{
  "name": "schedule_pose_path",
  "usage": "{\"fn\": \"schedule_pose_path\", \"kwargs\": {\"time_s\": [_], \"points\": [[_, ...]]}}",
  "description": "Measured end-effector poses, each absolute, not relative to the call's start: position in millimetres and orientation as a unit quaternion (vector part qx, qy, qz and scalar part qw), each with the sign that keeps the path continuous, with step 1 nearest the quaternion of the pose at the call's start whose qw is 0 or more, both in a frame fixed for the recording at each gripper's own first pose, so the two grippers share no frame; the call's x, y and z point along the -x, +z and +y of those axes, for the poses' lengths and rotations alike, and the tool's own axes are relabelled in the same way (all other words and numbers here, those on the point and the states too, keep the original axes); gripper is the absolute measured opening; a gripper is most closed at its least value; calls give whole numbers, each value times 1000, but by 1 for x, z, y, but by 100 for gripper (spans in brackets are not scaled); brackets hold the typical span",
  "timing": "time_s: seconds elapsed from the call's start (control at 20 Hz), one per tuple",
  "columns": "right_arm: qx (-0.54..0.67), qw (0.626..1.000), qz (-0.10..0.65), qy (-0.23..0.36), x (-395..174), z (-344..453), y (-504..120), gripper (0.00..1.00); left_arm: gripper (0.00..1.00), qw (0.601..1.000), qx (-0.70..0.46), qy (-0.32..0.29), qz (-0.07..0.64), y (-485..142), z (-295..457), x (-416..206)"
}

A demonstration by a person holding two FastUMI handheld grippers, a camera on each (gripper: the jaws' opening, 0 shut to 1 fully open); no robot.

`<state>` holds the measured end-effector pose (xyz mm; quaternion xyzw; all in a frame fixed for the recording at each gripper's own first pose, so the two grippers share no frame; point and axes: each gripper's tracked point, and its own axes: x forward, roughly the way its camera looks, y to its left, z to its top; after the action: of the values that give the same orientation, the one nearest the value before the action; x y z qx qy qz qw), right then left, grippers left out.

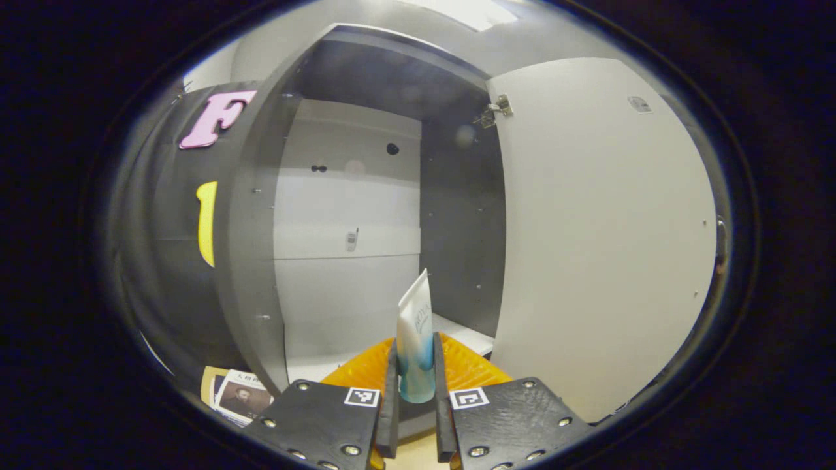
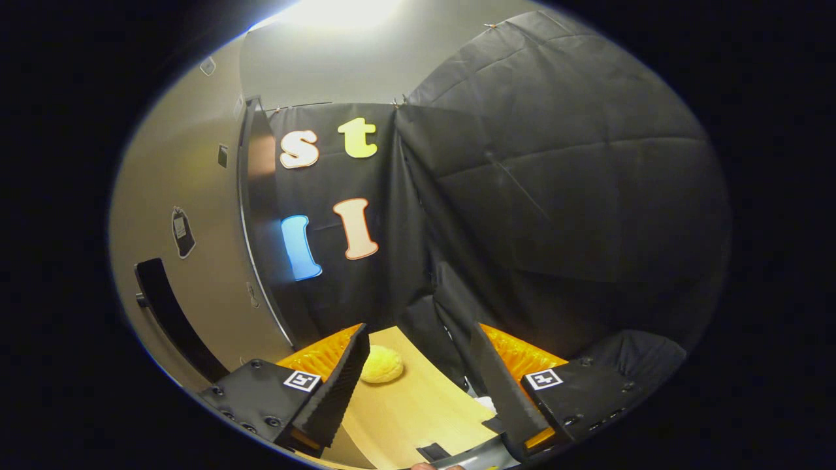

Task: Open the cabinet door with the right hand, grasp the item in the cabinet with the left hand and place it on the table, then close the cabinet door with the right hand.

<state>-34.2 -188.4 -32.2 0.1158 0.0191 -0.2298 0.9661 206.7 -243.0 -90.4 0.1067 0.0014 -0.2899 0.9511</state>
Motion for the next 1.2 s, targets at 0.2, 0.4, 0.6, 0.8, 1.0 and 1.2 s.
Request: {"fn": "schedule_pose_path", "kwargs": {"time_s": [0.2,0.4,0.6,0.8,1.0,1.2], "points": [[-104,973,26,-202,23,-199,-35,93,28,965,-77,-250,4,-118,-220,-181],[-107,979,28,-172,15,-206,-36,93,21,978,-63,-197,13,-165,-198,-155],[-97,985,39,-136,-1,-209,-45,98,21,993,-51,-104,24,-218,-158,-130],[-93,989,45,-108,-14,-206,-66,98,26,998,-38,-29,40,-278,-111,-116],[-80,990,74,-91,-25,-203,-98,98,28,998,-26,20,49,-334,-74,-109],[-57,990,100,-78,-38,-200,-118,98,29,996,-41,42,71,-394,-58,-108]]}}
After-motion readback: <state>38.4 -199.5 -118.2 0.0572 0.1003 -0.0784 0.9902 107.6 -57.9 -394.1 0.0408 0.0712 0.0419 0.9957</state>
